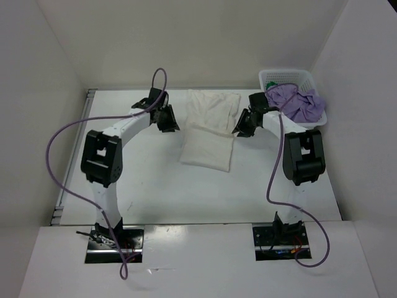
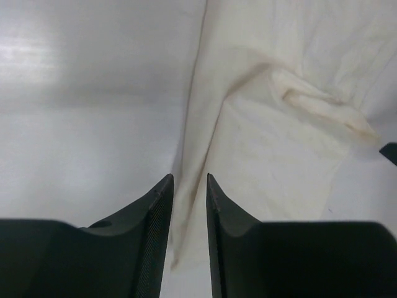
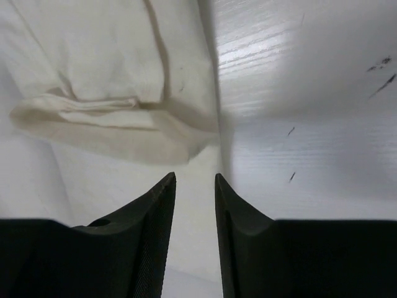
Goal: Fold and stack the t-shirts
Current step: Fold the folded rectangular tshirt in 1/3 of the way
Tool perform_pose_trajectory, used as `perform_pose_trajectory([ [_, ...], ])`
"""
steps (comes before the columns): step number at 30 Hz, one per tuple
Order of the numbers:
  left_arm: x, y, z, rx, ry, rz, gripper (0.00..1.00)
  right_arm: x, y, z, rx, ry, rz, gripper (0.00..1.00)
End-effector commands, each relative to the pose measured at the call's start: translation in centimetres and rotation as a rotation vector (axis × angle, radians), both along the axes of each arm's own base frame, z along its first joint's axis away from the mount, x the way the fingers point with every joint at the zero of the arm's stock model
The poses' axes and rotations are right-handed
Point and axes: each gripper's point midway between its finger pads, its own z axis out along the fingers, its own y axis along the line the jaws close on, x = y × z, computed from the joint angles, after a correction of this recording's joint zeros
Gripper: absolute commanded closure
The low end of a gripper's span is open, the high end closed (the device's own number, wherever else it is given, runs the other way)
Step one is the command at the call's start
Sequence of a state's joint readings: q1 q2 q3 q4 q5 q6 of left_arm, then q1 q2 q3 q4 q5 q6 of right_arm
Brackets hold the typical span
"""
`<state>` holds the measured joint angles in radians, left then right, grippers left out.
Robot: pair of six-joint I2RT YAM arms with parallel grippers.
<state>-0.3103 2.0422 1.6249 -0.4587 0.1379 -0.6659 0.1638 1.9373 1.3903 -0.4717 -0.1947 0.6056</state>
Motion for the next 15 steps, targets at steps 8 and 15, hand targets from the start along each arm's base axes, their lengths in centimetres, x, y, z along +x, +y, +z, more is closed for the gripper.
perform_pose_trajectory([
  [8,-7.0,-4.6,-4.0,-0.101,0.077,-0.105,0.66,-6.9,5.9,1.2,0.003,-0.018,0.139,0.91],
  [15,-11.8,-2.1,-8.7,-0.053,0.183,-0.052,0.67,-8.8,5.6,-1.3,-0.033,0.031,0.136,0.74],
])
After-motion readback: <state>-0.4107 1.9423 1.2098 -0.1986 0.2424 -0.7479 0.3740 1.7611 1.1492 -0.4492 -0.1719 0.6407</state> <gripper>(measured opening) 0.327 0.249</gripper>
